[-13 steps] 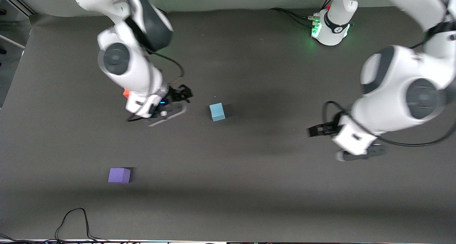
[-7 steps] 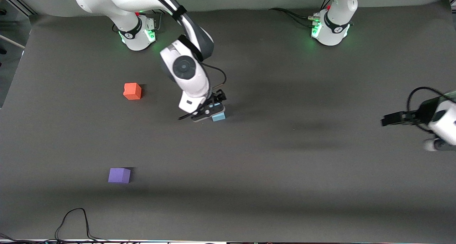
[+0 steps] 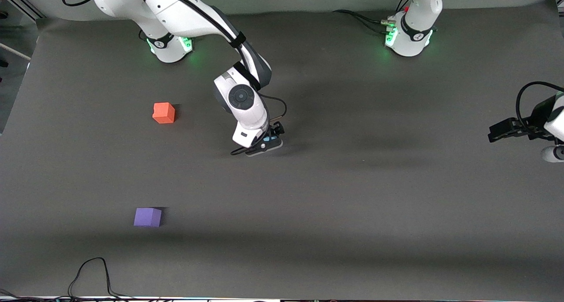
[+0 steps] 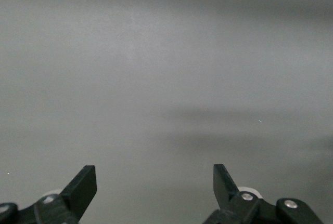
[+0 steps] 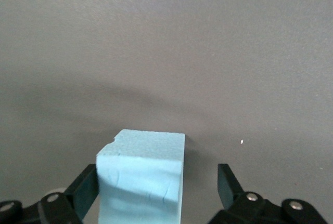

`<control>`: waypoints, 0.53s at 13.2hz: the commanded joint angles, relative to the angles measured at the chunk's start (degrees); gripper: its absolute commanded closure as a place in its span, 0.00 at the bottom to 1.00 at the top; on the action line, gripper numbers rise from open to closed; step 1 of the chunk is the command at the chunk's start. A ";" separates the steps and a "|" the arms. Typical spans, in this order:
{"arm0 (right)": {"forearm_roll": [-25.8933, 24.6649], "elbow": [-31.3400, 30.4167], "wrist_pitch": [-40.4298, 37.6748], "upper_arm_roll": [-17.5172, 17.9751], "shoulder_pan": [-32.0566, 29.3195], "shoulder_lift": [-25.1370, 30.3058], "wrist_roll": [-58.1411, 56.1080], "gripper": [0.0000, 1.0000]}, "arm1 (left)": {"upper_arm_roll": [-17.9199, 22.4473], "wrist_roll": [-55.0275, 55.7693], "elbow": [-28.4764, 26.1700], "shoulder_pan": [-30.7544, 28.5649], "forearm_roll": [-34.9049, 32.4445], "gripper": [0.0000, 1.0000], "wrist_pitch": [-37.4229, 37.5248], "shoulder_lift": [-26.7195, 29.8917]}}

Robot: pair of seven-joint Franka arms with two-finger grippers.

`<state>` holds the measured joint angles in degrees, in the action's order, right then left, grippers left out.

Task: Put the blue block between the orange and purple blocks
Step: 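Grasp the blue block with the right gripper while the left gripper withdraws, then carry the blue block with the right gripper between orange and purple blocks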

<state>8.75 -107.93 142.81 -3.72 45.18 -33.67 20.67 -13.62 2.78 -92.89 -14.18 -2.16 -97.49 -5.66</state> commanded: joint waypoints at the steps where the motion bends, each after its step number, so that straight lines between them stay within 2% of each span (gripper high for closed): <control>1: 0.66 0.26 0.54 -0.68 0.96 -0.51 1.92 0.00 | -0.53 -1.20 -6.25 -0.85 -0.65 0.00 -2.97 4.95; 2: 0.66 0.26 0.63 -0.68 0.88 -0.78 1.92 0.00 | -0.53 -1.20 -5.81 -0.85 -0.56 0.00 -2.71 4.78; 3: 0.66 0.26 0.55 -0.68 0.88 -0.78 1.83 0.13 | -0.53 -1.20 -5.37 -0.85 -0.56 0.00 -2.62 4.60; 4: 0.66 0.26 0.37 -0.68 0.79 -0.70 1.66 0.35 | -0.01 -1.28 -5.02 -0.24 -0.47 0.00 -2.62 4.69; 5: 0.66 0.35 0.02 -0.68 0.70 -0.61 1.66 0.53 | 3.56 -1.72 -5.02 2.29 -0.39 0.00 -2.62 4.86; 6: 0.66 0.35 -0.16 -0.68 0.70 -0.43 1.83 0.66 | 9.51 -2.33 -4.84 8.75 -0.21 0.00 -2.53 4.95; 7: 0.66 0.35 -0.68 -0.68 0.61 -0.17 2.01 0.71 | 14.97 -2.34 -4.06 13.43 0.05 0.00 -2.35 5.04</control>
<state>8.76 -107.86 142.73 -3.80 45.18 -34.08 21.52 -7.76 1.80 -96.41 -9.35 -2.16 -99.29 -2.47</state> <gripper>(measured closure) 0.454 0.000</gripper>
